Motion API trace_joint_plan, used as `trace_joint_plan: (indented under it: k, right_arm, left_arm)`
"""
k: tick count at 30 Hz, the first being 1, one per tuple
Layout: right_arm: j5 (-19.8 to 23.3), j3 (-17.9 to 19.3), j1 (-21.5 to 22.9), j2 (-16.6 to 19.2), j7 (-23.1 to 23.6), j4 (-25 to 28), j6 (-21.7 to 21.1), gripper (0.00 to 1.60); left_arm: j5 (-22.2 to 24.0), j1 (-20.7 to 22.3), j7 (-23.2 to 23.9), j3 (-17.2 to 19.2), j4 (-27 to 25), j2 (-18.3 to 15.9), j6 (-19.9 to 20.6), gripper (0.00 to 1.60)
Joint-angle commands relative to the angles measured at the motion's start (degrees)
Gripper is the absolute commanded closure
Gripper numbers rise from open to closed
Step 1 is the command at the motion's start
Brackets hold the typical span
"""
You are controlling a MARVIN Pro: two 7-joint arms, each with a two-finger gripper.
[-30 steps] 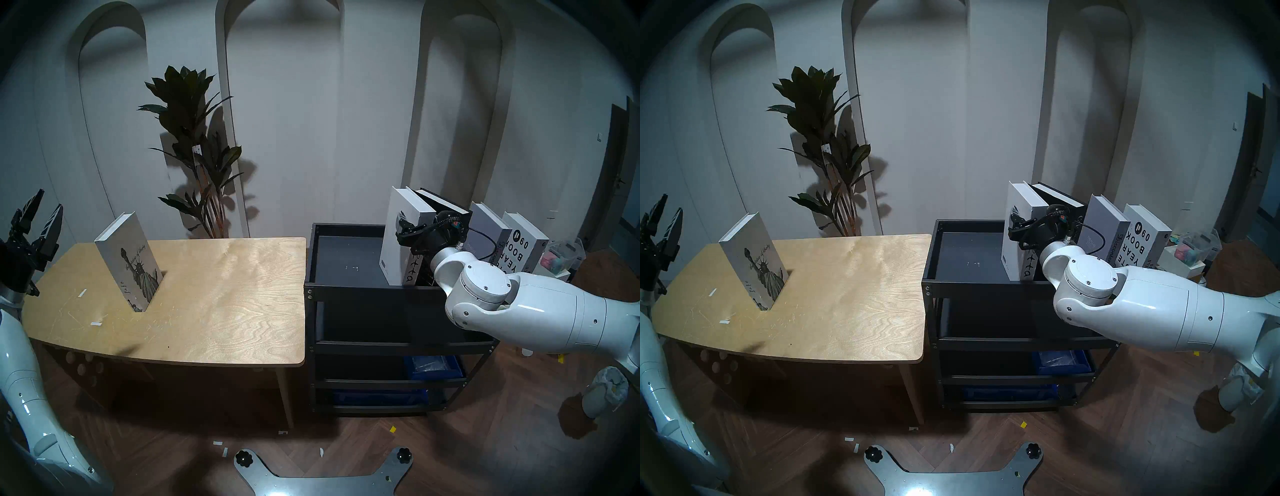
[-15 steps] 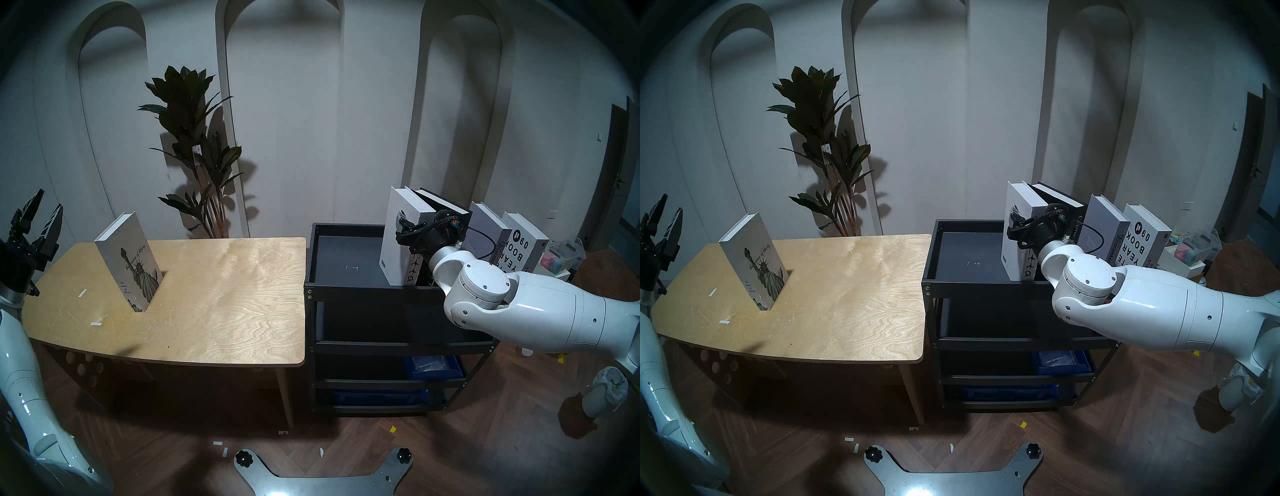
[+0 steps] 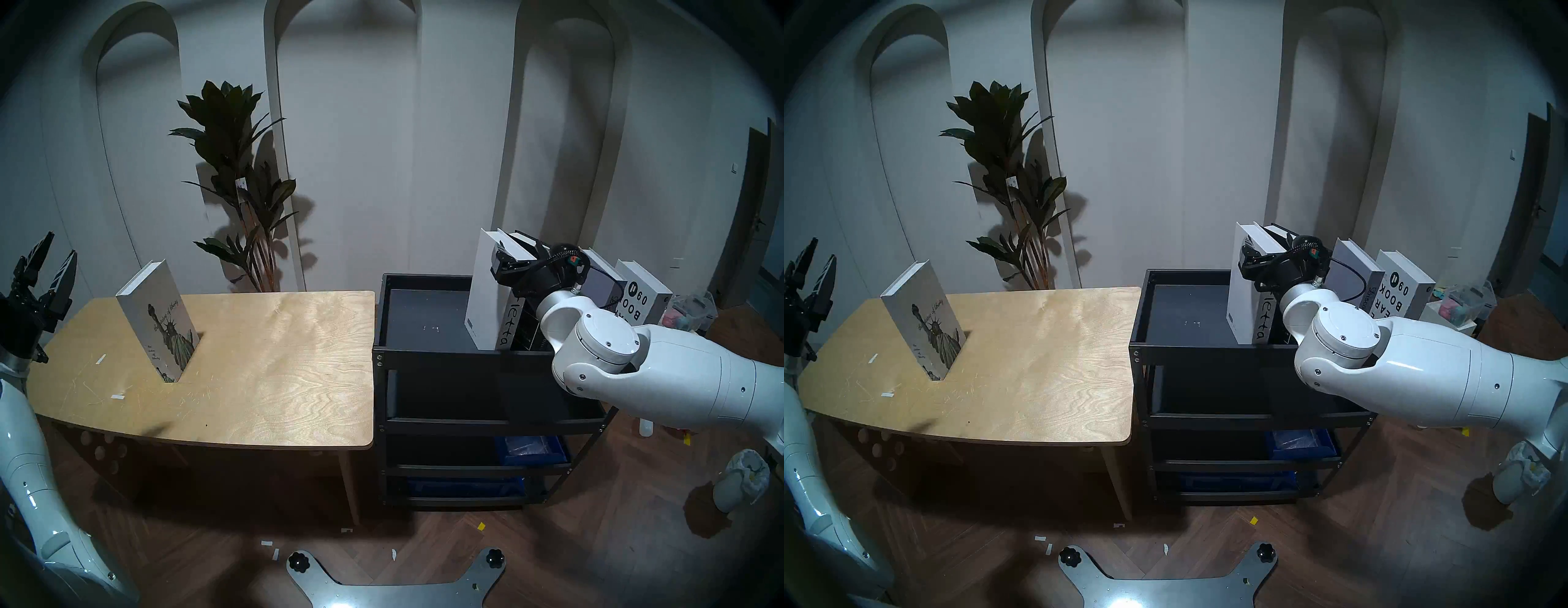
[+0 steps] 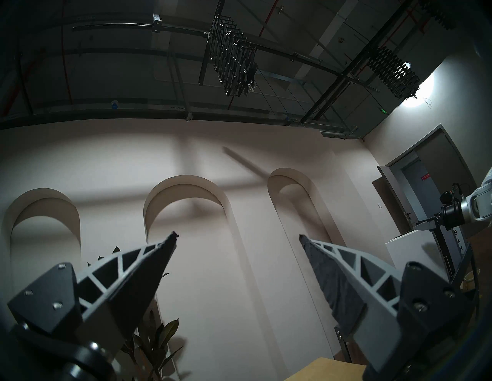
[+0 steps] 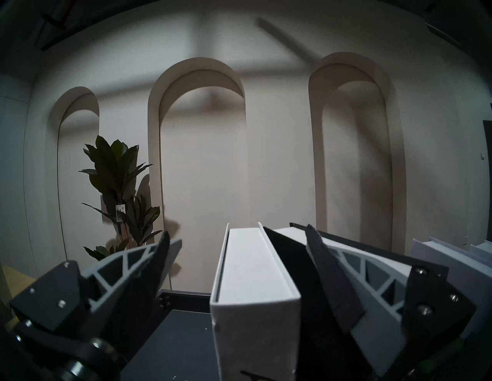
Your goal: Move the books from the display table onto the shelf, standing them upright with spines facing out and tallest at one end
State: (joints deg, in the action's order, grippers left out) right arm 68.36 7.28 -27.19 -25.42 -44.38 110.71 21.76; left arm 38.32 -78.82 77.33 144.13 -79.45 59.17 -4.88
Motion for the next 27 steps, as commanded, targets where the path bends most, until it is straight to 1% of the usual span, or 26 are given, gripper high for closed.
trace_joint_plan:
  k: [1, 2, 3, 5, 9, 11, 15, 16, 18, 19, 22, 25, 26, 27]
  right_arm:
    - [0.6, 2.6, 2.2, 2.8, -0.5, 2.7, 1.3, 0.0]
    - [0.9, 3.3, 2.5, 3.6, -0.8, 3.8, 1.8, 0.0]
    - [0.9, 3.3, 2.5, 3.6, -0.8, 3.8, 1.8, 0.0]
    - [0.8, 3.8, 2.9, 4.7, -0.9, 5.2, 2.1, 0.0]
    - [0.7, 4.7, 2.9, 7.2, -2.1, 9.6, 3.5, 0.0]
    - [1.1, 5.1, 2.8, 8.2, -2.5, 11.5, 4.7, 0.0]
    - [-0.6, 4.9, 1.7, 10.4, -2.7, 15.4, 8.0, 0.0]
    - [-1.7, 4.3, 1.0, 11.7, -2.3, 16.8, 9.1, 0.0]
    - [-1.9, 3.5, -0.1, 13.8, -2.9, 19.4, 9.9, 0.0]
    - [-1.7, 3.2, -0.6, 14.0, -3.1, 19.4, 10.1, 0.0]
    - [-1.4, 1.7, -2.4, 14.9, -4.0, 22.5, 10.4, 0.0]
    - [-1.3, -2.0, -5.4, 15.8, -3.9, 25.3, 9.4, 0.0]
    - [-1.3, -2.9, -6.1, 15.9, -3.9, 25.5, 9.1, 0.0]
    - [-1.2, -4.6, -7.5, 16.3, -4.0, 27.0, 9.0, 0.0]
  left_arm:
    - [0.0, 0.4, 0.1, -0.1, -0.7, -0.7, 0.0, 0.0]
    - [0.0, 0.4, 0.1, -0.1, -0.6, -0.7, 0.0, 0.0]
    - [0.0, 0.4, 0.1, -0.1, -0.6, -0.7, 0.0, 0.0]
    - [0.0, 0.4, 0.1, -0.1, -0.6, -0.7, 0.0, 0.0]
    - [0.0, 0.4, 0.1, -0.1, -0.6, -0.7, 0.0, 0.0]
    - [0.0, 0.4, 0.1, -0.1, -0.6, -0.7, 0.0, 0.0]
    - [0.0, 0.4, 0.1, -0.1, -0.6, -0.7, 0.0, 0.0]
    - [0.0, 0.4, 0.1, -0.1, -0.6, -0.6, 0.0, 0.0]
    - [0.0, 0.4, 0.1, -0.1, -0.6, -0.6, 0.0, 0.0]
    - [0.0, 0.4, 0.1, -0.1, -0.5, -0.6, 0.0, 0.0]
    - [0.0, 0.4, 0.1, 0.0, -0.5, -0.5, -0.1, 0.0]
    - [0.2, 0.4, 0.1, -0.1, -0.1, -0.3, 0.0, 0.0]
    - [0.3, 0.5, 0.2, -0.1, 0.0, -0.2, 0.0, 0.0]
    - [0.4, 0.5, 0.4, -0.2, 0.0, -0.1, -0.2, 0.0]
